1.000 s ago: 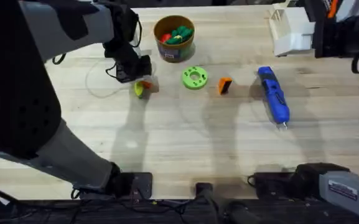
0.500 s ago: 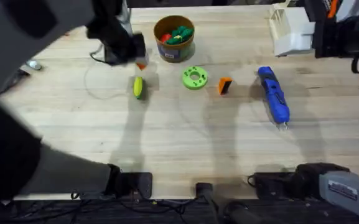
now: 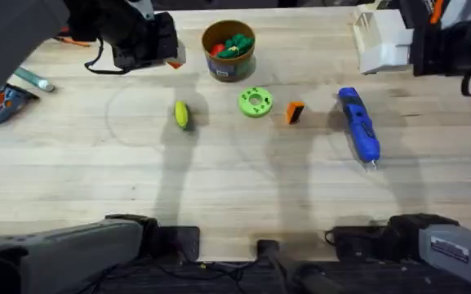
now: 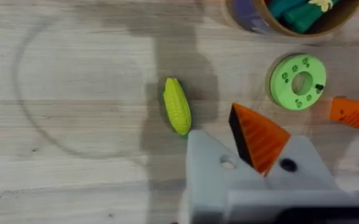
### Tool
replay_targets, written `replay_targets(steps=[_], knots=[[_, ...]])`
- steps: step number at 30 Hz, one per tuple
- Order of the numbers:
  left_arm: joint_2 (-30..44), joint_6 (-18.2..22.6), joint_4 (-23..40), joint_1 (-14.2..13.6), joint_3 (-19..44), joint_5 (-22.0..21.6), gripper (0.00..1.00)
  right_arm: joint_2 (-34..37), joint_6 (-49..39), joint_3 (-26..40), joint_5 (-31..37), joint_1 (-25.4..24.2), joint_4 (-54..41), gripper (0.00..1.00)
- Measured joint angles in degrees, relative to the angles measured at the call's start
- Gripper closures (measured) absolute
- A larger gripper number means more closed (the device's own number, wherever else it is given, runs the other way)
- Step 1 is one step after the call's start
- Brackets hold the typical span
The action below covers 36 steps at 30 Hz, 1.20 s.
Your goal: Pick up the gripper from the table and insert it into the empty holder that is missing its gripper. Then pick up a screw, insert it into the mounting hole, and use the screwdriver to tighten it. Finally, clean up the table by picking up the vegetable and placing it into the bucket.
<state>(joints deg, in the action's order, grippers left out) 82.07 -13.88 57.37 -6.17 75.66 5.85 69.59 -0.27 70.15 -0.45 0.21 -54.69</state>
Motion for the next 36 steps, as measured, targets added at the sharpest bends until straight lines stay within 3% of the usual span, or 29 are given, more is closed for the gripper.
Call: replay_targets(steps=[2, 3, 8, 9, 10, 17, 25, 36], knots=[[-0.01, 0.09, 0.26, 0.0, 0.0, -0.09, 0.985, 0.01, -0.01, 0.0, 0.0, 0.0, 0.01, 0.009], [-0.01, 0.37, 0.28, 0.0, 0.0, -0.15, 0.932, 0.01, 0.01, 0.0, 0.0, 0.0, 0.01, 0.011], [-0.01, 0.33, 0.3, 0.0, 0.0, -0.94, 0.151, 0.01, 0.01, 0.0, 0.0, 0.0, 0.01, 0.01], [-0.01, 0.18, 0.29, 0.0, 0.0, -0.97, 0.054, 0.01, 0.0, 0.0, 0.0, 0.0, -0.01, 0.01], [-0.01, 0.27, 0.28, 0.0, 0.0, -1.0, 0.027, 0.01, 0.01, 0.0, 0.0, 0.0, -0.01, 0.01], [-0.01, 2.3, 0.25, 0.0, 0.0, -1.16, 0.015, 0.01, -0.01, 0.0, 0.0, -0.02, -0.64, 0.009], [-0.01, 10.68, -0.62, 0.0, 0.0, -1.16, 0.015, 0.01, -0.01, 0.0, 0.0, -0.01, -0.64, 0.007], [-0.01, 15.84, -5.53, 0.0, 0.0, -0.57, 0.015, 0.01, 0.01, 0.0, 0.0, 0.0, -0.64, 0.011]])
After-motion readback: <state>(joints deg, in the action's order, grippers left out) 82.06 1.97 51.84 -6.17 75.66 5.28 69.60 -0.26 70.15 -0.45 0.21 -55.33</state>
